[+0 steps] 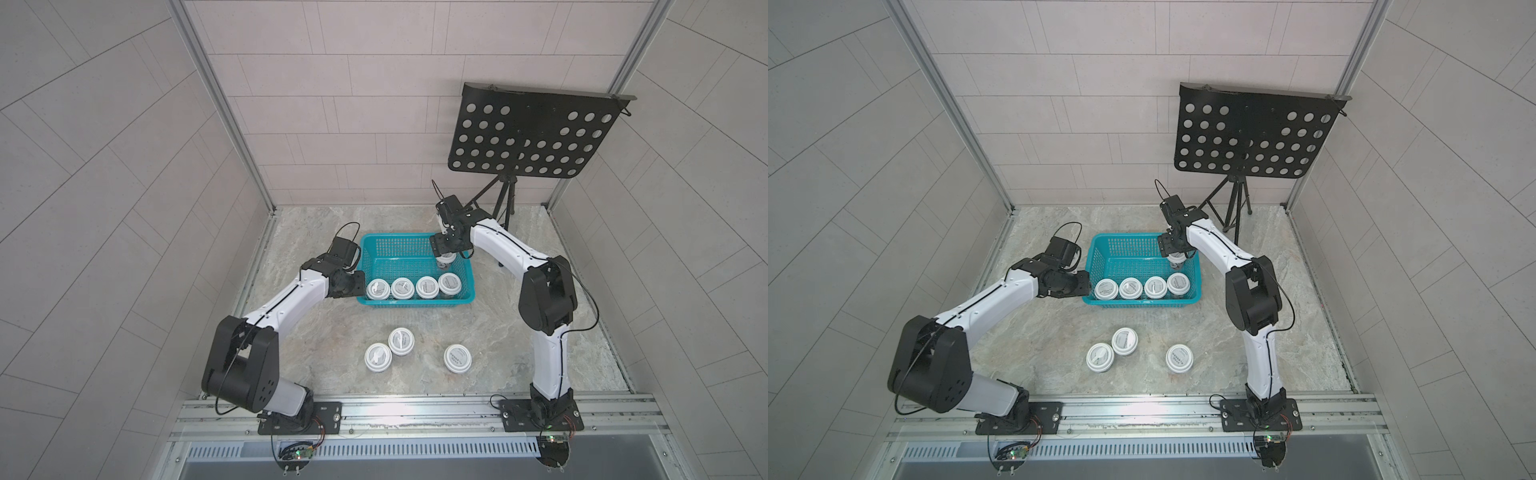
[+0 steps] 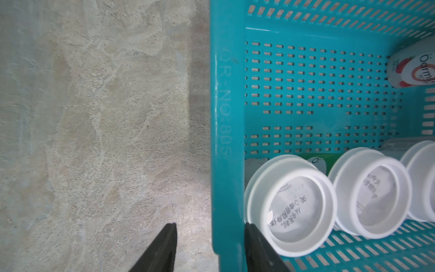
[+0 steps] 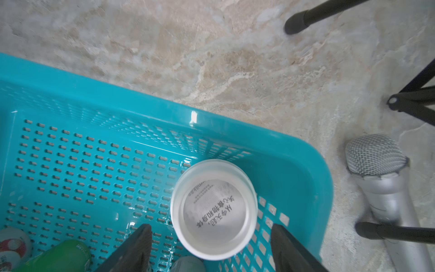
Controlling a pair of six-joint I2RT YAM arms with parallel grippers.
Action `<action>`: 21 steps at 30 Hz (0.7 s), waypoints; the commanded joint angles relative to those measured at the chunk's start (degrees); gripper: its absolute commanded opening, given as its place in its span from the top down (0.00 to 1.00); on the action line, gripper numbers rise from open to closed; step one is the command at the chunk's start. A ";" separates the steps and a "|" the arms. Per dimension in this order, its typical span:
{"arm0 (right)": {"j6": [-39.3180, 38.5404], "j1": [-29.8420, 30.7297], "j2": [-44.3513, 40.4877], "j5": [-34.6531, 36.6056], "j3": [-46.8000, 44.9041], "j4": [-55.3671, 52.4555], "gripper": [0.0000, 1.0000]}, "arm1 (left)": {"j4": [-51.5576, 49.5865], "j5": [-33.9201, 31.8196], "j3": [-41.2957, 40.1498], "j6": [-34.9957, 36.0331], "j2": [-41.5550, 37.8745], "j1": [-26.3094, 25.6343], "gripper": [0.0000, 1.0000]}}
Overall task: Put the yogurt in the basket
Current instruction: Place the yogurt in the basket.
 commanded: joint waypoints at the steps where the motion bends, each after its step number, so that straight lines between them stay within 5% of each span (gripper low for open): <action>1: -0.61 -0.31 -5.77 -1.77 -1.45 -1.04 0.17 | -2.78 -0.71 2.67 -0.17 -2.41 -0.19 0.46; 21: -3.72 -0.96 -35.72 -10.31 -30.40 1.85 0.20 | -13.77 10.16 2.60 5.47 -15.95 -2.08 0.44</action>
